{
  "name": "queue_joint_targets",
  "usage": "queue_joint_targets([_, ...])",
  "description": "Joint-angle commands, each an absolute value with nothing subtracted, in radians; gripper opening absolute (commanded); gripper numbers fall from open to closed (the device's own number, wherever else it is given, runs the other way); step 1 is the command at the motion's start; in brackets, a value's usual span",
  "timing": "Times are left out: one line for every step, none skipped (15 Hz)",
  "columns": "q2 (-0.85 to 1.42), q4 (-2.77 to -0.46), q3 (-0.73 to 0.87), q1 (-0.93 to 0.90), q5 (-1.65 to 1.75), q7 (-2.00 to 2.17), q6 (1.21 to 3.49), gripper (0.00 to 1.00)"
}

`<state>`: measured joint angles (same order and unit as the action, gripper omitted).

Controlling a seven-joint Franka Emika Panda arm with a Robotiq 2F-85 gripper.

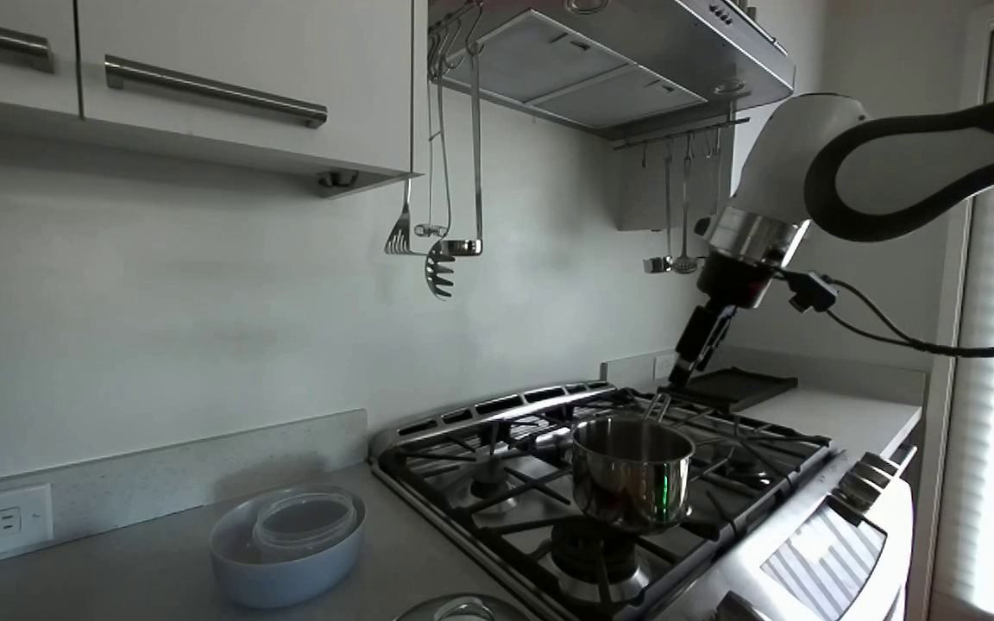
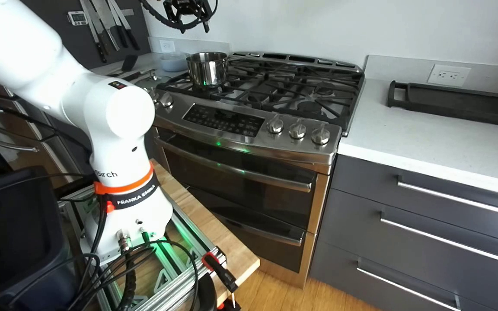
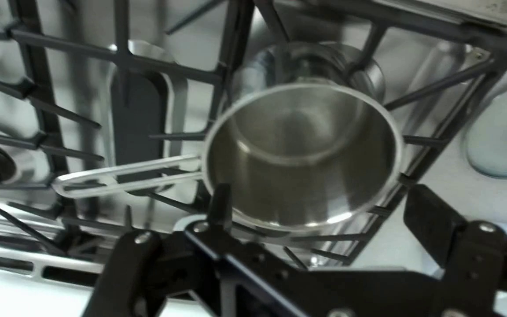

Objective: Put the lid on the pot

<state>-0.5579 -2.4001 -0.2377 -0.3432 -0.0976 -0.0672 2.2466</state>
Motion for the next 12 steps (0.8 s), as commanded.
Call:
queue_joint_targets([-0.431,-2.321,-0.244,-0.438,-0.181,-0.176,2.327,1.0])
queue_joint_targets([-0.402,-2.306,-0.251,-0.465,-0.203,-0.205,2.352,1.0])
queue_joint_targets([-0.374,-2.289,-0.253,-0.49,-0.227,-0.244,2.367,1.0])
queue_joint_targets([-0.346,-2.271,-0.257,-0.514,-0.253,-0.28,2.381,1.0])
queue_joint_targets([-0.316,-2.254,-0.261,-0.538,-0.283,-0.32,2.398,1.0])
queue_joint_targets([-0.287,-2.238,-0.264,-0.56,-0.315,-0.363,2.409,1.0])
queue_joint_targets([-0.258,-2.22,-0.269,-0.58,-0.347,-0.407,2.412,1.0])
queue_joint_targets([-0.229,-2.203,-0.273,-0.599,-0.379,-0.453,2.413,1.0])
queue_joint_targets([-0.199,-2.189,-0.274,-0.618,-0.417,-0.506,2.413,1.0])
queue_joint_targets([-0.17,-2.172,-0.275,-0.634,-0.458,-0.559,2.404,1.0])
queue_joint_targets([-0.144,-2.16,-0.279,-0.646,-0.498,-0.611,2.393,1.0])
queue_joint_targets([-0.119,-2.144,-0.281,-0.653,-0.537,-0.664,2.37,1.0])
